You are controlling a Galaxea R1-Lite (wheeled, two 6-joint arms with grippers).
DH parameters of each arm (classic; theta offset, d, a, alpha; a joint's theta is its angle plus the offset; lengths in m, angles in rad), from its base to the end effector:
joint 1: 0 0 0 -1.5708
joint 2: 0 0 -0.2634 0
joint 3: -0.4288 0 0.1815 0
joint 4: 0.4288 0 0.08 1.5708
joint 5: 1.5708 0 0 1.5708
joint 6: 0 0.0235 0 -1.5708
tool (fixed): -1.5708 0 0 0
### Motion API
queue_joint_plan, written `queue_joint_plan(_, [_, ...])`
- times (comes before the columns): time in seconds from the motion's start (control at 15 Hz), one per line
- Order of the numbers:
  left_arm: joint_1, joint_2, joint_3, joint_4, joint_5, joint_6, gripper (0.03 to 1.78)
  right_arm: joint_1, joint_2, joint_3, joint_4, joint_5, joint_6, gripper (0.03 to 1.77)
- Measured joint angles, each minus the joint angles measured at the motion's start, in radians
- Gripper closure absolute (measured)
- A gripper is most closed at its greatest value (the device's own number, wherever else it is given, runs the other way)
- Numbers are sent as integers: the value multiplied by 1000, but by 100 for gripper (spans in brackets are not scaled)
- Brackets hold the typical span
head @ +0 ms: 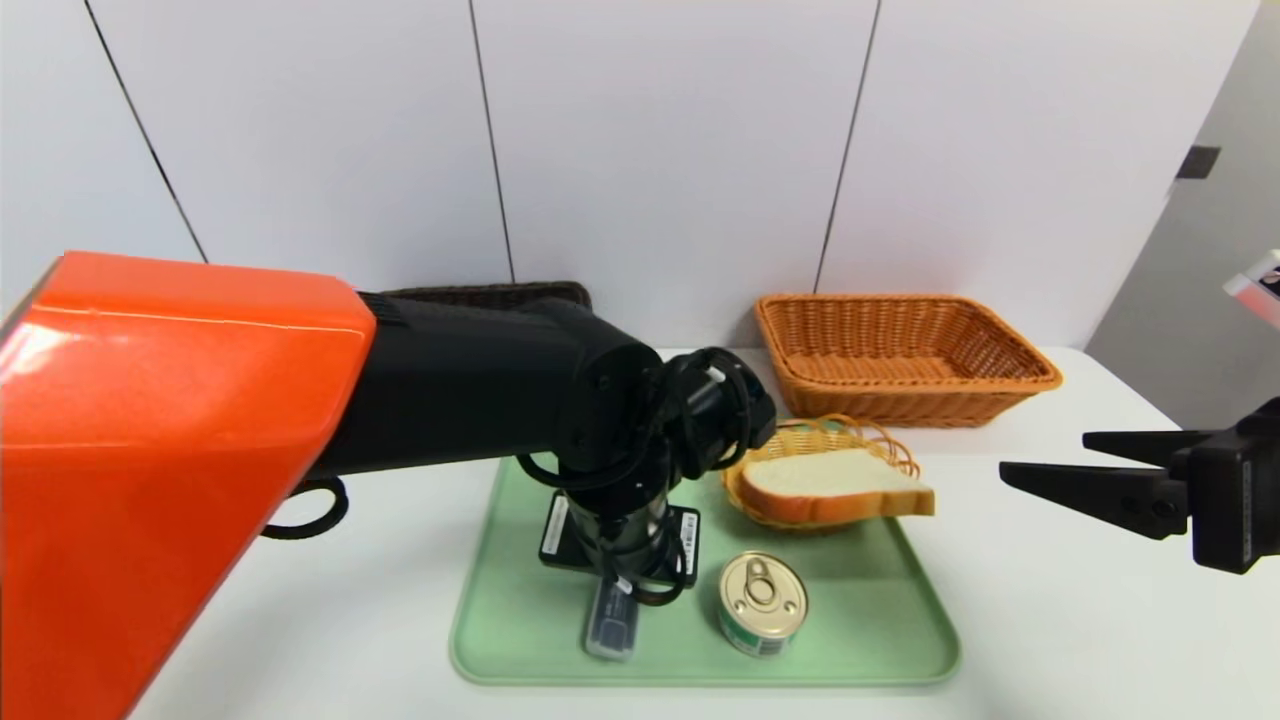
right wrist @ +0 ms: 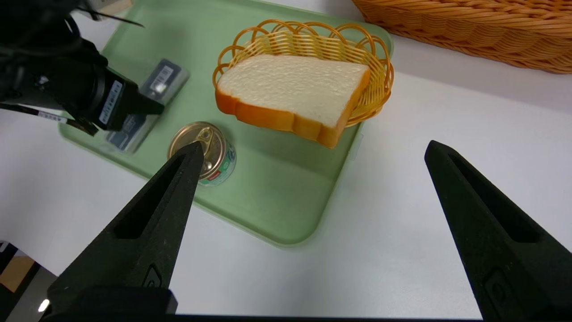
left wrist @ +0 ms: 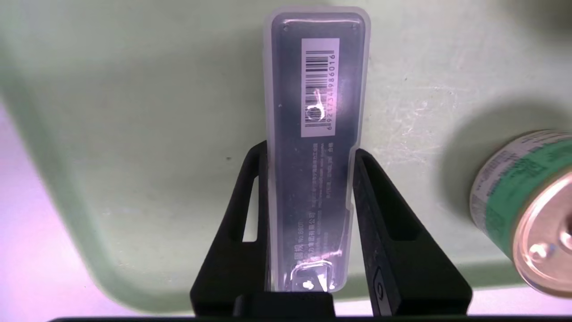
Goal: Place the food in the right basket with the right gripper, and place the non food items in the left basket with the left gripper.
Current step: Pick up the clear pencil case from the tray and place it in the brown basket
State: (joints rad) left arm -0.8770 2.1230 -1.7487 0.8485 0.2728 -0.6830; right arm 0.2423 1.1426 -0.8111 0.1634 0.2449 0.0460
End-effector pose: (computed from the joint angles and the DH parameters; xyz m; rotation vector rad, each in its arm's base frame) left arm 0.2315 -0.2684 0.1377 0.0682 1.1316 -0.1442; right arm 0.1556 0.0443 0.2084 0.0448 0.5106 0.4656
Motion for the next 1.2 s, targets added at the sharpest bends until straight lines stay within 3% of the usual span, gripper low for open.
queue_joint_plan(0.27, [24, -124, -39, 1, 51, 99, 124, 0, -1, 0, 0, 0, 0, 9])
queue_joint_plan(0.47, [67, -237, -104, -1, 53, 277, 124, 0, -2, 0, 0, 0, 0, 9])
queue_joint_plan(0.67, [163, -300, -197, -10, -15, 468, 124, 0, -5, 0, 0, 1, 0, 9])
queue_joint_plan(1.0, [323, -325, -215, -55, -195, 830, 124, 0, -6, -5, 0, 3, 0, 9])
queue_joint_plan(1.2, [394, -279, -214, -143, -210, 1049, 124, 0, -7, -1, 0, 2, 0, 9])
